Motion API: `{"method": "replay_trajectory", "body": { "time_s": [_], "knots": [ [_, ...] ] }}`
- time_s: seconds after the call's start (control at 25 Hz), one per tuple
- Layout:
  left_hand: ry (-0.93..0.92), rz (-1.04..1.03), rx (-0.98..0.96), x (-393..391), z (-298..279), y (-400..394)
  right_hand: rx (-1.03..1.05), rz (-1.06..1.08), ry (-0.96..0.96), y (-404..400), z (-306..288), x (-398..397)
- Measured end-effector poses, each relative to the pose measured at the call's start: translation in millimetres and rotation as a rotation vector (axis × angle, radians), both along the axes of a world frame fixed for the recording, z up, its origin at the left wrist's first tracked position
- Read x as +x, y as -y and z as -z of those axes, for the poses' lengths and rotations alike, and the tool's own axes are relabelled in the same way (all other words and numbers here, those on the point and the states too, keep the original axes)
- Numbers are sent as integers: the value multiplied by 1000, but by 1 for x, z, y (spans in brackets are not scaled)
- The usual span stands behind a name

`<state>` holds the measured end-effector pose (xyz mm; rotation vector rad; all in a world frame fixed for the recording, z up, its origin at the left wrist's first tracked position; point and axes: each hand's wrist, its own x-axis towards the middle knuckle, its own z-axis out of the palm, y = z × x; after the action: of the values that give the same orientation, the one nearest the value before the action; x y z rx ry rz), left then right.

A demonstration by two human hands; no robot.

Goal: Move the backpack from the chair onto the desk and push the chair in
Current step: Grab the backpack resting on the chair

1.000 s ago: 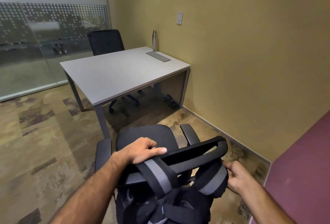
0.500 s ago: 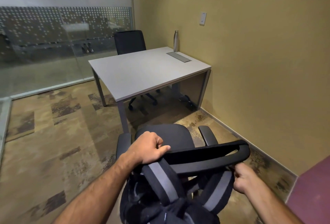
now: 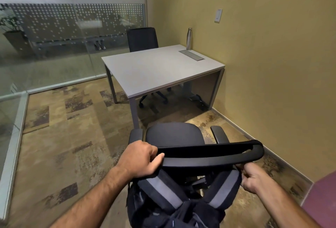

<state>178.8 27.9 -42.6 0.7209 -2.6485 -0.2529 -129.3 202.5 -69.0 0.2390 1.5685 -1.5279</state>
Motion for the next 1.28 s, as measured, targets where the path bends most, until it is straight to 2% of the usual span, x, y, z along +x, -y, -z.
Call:
{"method": "replay_trajectory", "body": {
  "time_s": [0.12, 0.28, 0.48, 0.72, 1.12, 1.28],
  "knots": [
    [63, 158, -187, 0, 2, -12, 41, -93, -13, -2, 3, 2],
    [150, 269, -272, -12, -7, -21, 89, -162, -24, -10, 3, -6],
    [187, 427, -294, -34, -12, -50, 156, -223, -7, -34, 2, -25],
    [275, 582, -115, -93, -7, -92, 218, -171, -68, -63, -9, -62],
    [155, 697, -34, -230, -21, -123, 339, 34, -438, -92, -88, -147],
    [65, 724, 50, -298, -28, -143, 446, -24, -763, -95, -115, -190]
  ]
}}
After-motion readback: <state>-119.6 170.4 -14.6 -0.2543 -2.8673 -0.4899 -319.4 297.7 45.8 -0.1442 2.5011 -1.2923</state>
